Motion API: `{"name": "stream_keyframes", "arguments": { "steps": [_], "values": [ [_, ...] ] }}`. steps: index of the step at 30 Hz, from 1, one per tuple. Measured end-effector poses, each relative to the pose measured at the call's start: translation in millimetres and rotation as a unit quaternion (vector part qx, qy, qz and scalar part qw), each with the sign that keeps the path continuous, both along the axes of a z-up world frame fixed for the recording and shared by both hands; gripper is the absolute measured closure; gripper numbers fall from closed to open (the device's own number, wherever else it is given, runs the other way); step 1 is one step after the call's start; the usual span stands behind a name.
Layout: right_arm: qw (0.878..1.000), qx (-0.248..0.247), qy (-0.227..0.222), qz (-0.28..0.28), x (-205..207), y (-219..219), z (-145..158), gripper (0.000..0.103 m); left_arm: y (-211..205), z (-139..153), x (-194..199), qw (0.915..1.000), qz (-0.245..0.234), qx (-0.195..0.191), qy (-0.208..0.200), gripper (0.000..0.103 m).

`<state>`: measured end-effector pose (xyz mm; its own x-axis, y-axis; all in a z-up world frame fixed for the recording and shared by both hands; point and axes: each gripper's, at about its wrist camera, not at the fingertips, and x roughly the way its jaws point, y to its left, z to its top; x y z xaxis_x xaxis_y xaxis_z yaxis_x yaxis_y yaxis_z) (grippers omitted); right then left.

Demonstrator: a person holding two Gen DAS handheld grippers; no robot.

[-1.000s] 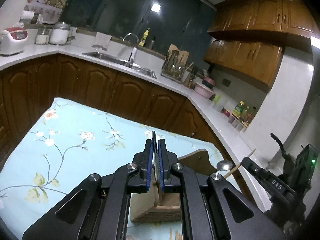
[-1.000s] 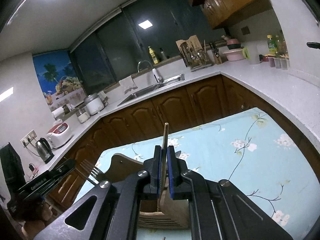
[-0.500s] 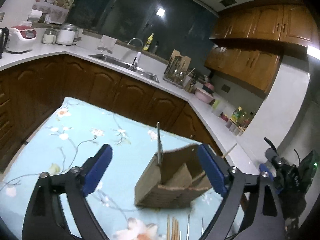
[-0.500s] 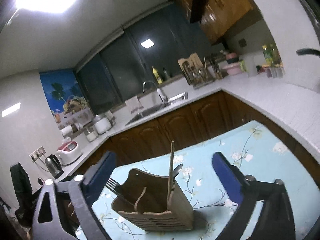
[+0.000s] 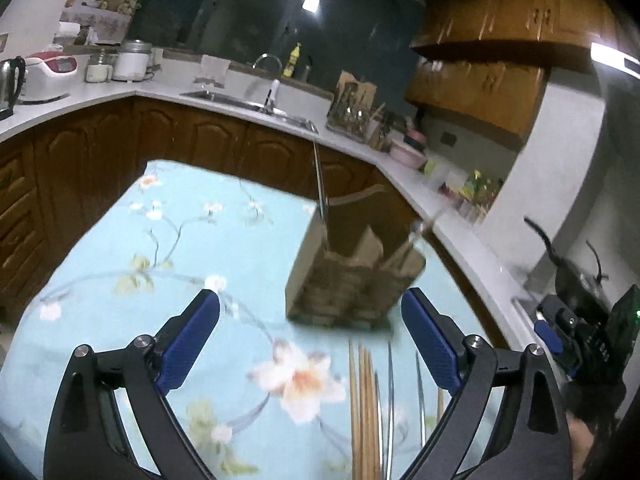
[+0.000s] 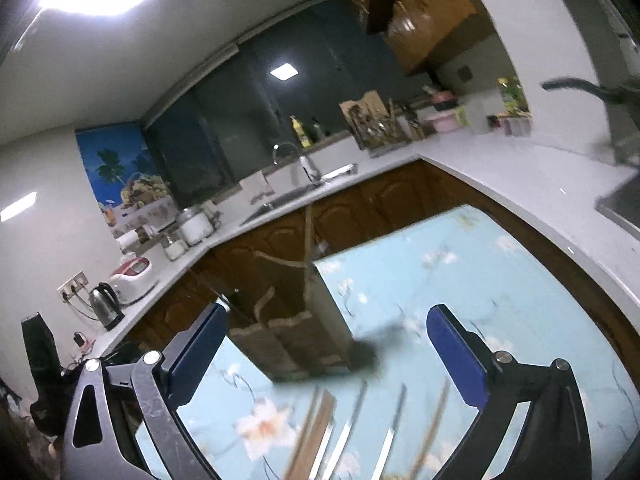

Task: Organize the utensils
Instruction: 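Move both tools back down to the remaining chopsticks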

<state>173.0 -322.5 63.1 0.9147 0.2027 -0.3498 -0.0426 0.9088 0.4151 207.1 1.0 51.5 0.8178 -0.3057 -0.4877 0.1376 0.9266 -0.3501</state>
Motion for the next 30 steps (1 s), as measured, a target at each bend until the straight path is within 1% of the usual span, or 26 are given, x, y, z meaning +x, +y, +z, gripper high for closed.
{"name": "stream_keyframes", "arguments": {
  "steps": [4, 8, 13, 19, 24, 30],
  "values": [
    [0.999, -0.008, 0.028, -0.023, -21.7, -11.2, -23.2, 0.002, -7.7, -20.3, -16.8, 0.9996, -0.014, 0.017, 0.020, 0.009],
    [0.998, -0.011, 0.059, -0.036, -33.2, -19.4, -42.1, 0.002, -11.6, -36.4, -24.3, 0.9987, -0.022, 0.023, 0.040, 0.009],
    [0.996, -0.018, 0.072, -0.044, -40.8, -23.5, -54.9, 0.002, -15.9, -49.6, -25.9, 0.9974, -0.028, 0.030, 0.059, 0.009],
    [0.995, -0.026, 0.091, -0.037, -32.3, -21.4, -64.0, 0.002, -24.6, -51.2, -18.9, 0.9960, -0.036, 0.045, 0.069, 0.009],
    [0.993, -0.030, 0.111, -0.028, -18.6, -21.2, -69.9, 0.002, -35.4, -48.5, -4.1, 0.9940, -0.049, 0.061, 0.076, 0.009],
    [0.989, -0.034, 0.146, -0.019, 3.1, -20.6, -81.1, 0.003, -56.7, -54.8, 16.9, 0.9896, -0.061, 0.092, 0.093, 0.010]
  ]
}}
